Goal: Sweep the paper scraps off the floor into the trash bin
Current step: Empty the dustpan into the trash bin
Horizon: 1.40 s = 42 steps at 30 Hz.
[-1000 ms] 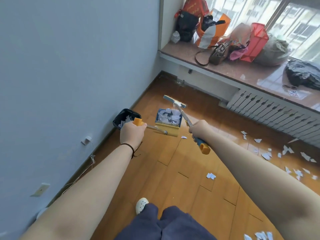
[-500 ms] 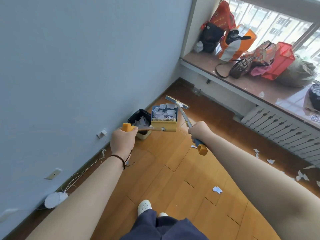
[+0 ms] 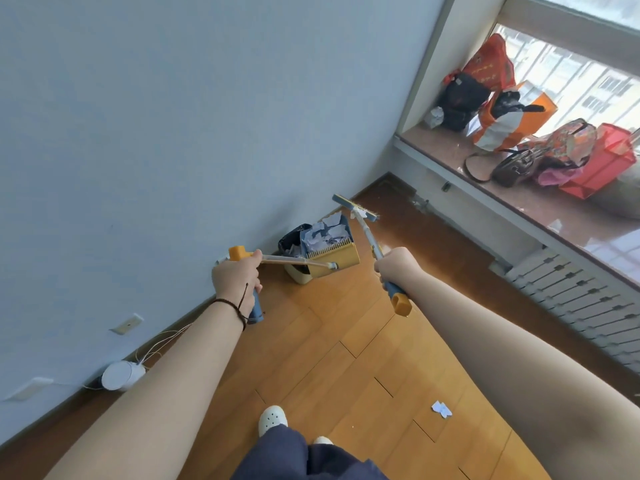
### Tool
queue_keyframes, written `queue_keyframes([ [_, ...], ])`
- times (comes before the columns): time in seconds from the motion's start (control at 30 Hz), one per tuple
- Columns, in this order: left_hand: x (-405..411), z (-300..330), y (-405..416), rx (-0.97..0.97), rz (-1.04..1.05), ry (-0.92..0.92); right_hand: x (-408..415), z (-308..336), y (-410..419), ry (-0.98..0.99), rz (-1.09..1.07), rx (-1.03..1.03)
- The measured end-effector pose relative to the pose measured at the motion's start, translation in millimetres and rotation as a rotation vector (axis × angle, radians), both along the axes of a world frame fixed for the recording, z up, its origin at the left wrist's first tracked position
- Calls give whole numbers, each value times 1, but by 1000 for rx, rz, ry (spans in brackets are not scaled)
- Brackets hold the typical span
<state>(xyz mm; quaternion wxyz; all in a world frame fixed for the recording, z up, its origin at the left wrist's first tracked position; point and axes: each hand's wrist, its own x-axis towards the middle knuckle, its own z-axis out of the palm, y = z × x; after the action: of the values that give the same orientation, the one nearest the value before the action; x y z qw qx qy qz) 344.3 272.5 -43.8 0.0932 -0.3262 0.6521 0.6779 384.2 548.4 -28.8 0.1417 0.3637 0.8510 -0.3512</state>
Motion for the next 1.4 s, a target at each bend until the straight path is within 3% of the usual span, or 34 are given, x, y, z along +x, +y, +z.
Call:
queue_keyframes([
  [0.37,-68,-25,-67,389,119,-193,-42,4,-55,-77,-62,42],
  [0.6,-133,-36,-120,492,75,-241,-88,3,-105,-105,-162,14],
  [0.73,-147,-46,-140,475,44,-180,-101,1,-121,-83,-184,4],
  [1.13,-173,-59,-183,816,296,-484,-121,8,-162,-75,-247,19],
  [1.4,-173,-69,-203,944,392,-512,-134,14,-181,-94,-230,58],
])
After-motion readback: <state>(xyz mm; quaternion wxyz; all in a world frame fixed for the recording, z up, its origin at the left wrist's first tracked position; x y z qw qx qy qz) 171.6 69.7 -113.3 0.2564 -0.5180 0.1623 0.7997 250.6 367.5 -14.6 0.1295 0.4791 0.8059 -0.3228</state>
